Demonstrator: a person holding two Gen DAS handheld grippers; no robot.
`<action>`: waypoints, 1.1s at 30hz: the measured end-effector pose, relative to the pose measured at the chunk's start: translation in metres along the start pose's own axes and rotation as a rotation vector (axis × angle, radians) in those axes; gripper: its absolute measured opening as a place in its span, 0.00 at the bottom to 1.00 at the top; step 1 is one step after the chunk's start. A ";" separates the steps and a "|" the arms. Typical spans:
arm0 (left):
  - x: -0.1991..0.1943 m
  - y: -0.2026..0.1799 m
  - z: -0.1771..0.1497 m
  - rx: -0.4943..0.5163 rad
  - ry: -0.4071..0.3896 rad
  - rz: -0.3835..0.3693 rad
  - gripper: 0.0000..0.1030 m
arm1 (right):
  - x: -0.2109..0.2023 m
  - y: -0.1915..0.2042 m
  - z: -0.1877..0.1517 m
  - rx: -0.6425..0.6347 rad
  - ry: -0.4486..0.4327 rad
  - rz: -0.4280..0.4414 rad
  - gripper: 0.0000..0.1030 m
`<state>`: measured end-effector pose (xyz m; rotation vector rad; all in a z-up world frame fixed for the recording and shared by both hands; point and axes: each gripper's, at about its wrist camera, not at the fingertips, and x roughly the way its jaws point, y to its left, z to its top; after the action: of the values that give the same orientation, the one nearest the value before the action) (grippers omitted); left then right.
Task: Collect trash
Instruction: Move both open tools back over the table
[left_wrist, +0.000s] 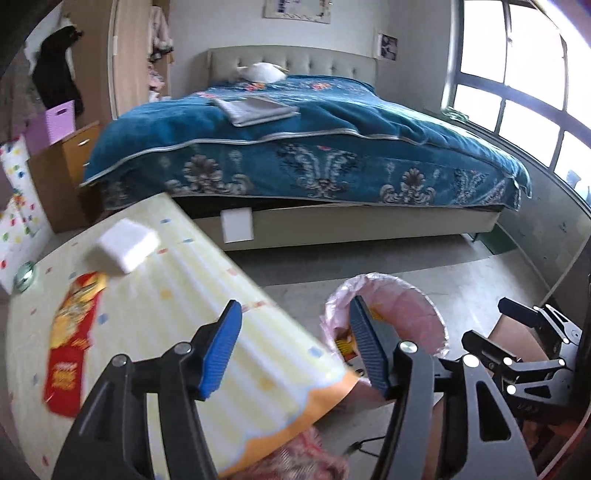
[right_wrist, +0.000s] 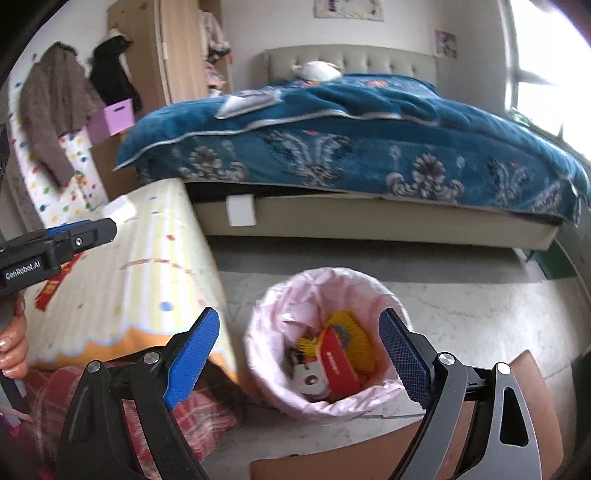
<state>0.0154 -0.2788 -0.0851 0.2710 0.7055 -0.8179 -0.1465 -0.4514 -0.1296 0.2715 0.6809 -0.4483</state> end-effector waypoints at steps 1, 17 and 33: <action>-0.006 0.006 -0.003 -0.008 -0.003 0.009 0.58 | -0.005 0.011 0.001 -0.020 -0.001 0.016 0.85; -0.078 0.120 -0.048 -0.206 -0.057 0.172 0.64 | -0.027 0.134 0.011 -0.230 -0.035 0.148 0.85; -0.034 0.214 -0.080 -0.285 0.159 0.377 0.93 | 0.021 0.230 0.033 -0.352 0.012 0.254 0.86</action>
<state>0.1211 -0.0788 -0.1307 0.2036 0.8775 -0.3331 -0.0033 -0.2706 -0.0967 0.0254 0.7136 -0.0803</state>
